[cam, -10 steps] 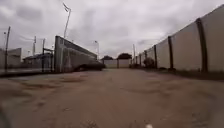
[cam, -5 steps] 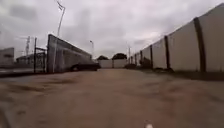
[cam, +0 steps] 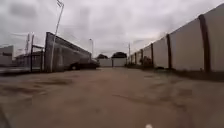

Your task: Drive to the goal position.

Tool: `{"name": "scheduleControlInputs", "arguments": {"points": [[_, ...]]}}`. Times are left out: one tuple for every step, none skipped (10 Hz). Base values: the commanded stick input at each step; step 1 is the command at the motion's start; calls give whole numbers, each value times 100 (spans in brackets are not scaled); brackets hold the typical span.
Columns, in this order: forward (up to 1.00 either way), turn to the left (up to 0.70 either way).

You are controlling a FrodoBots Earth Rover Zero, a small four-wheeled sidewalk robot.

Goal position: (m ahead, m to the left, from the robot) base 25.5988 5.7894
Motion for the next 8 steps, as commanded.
{"name": "scheduleControlInputs", "arguments": {"points": [[70,0],[70,0],[70,0],[70,0],[70,0],[70,0],[70,0],[70,0]]}}
